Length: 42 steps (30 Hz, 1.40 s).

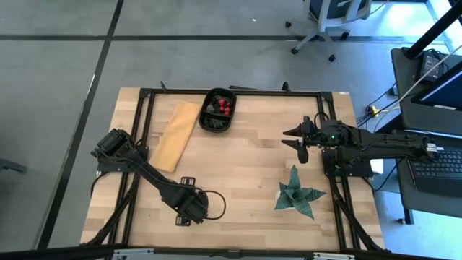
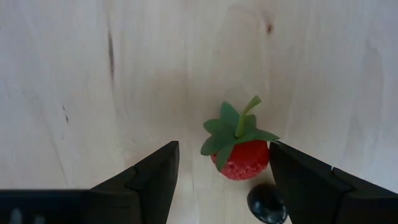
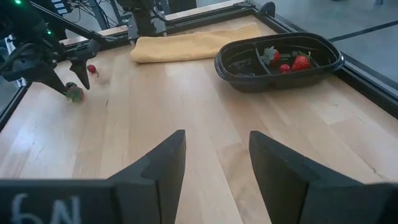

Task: Pick and placing Produce into tupperware
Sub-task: Put the red strawberry into the black bin

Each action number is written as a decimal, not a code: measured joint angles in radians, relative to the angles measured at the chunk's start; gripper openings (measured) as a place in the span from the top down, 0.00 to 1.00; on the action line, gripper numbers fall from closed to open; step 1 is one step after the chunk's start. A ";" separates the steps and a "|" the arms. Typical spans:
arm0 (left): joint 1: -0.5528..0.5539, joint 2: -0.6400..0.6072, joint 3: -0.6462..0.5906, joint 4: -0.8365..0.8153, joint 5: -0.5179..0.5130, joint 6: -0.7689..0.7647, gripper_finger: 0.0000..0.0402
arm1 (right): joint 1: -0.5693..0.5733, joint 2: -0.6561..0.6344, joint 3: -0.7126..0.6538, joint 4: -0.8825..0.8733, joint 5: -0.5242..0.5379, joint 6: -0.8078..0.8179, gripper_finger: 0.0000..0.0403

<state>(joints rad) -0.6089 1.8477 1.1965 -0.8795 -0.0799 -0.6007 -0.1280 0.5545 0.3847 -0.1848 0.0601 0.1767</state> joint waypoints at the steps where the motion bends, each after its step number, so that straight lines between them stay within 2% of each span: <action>1: 0.000 0.000 0.000 0.001 0.000 -0.015 0.40 | 0.000 0.000 0.000 0.000 0.000 -0.001 0.56; 13: 0.000 0.000 0.000 0.010 0.000 -0.156 0.40 | 0.000 0.000 0.000 0.000 0.000 -0.002 0.56; 25: 0.000 0.023 -0.001 0.015 -0.001 -0.157 0.40 | 0.000 0.000 0.000 0.000 0.000 -0.003 0.56; 32: 0.001 0.058 0.002 0.038 0.068 -0.157 0.40 | 0.000 0.000 0.000 -0.004 0.000 -0.012 0.56; 36: 0.003 0.056 0.001 0.042 0.068 -0.157 0.44 | 0.000 0.000 0.000 -0.006 0.000 -0.028 0.56; 42: 0.014 0.056 0.000 0.042 0.068 -0.156 0.56 | 0.000 0.000 0.000 -0.006 0.000 -0.029 0.56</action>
<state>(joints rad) -0.5951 1.9038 1.1969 -0.8371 -0.0114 -0.7570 -0.1280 0.5545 0.3851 -0.1913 0.0601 0.1479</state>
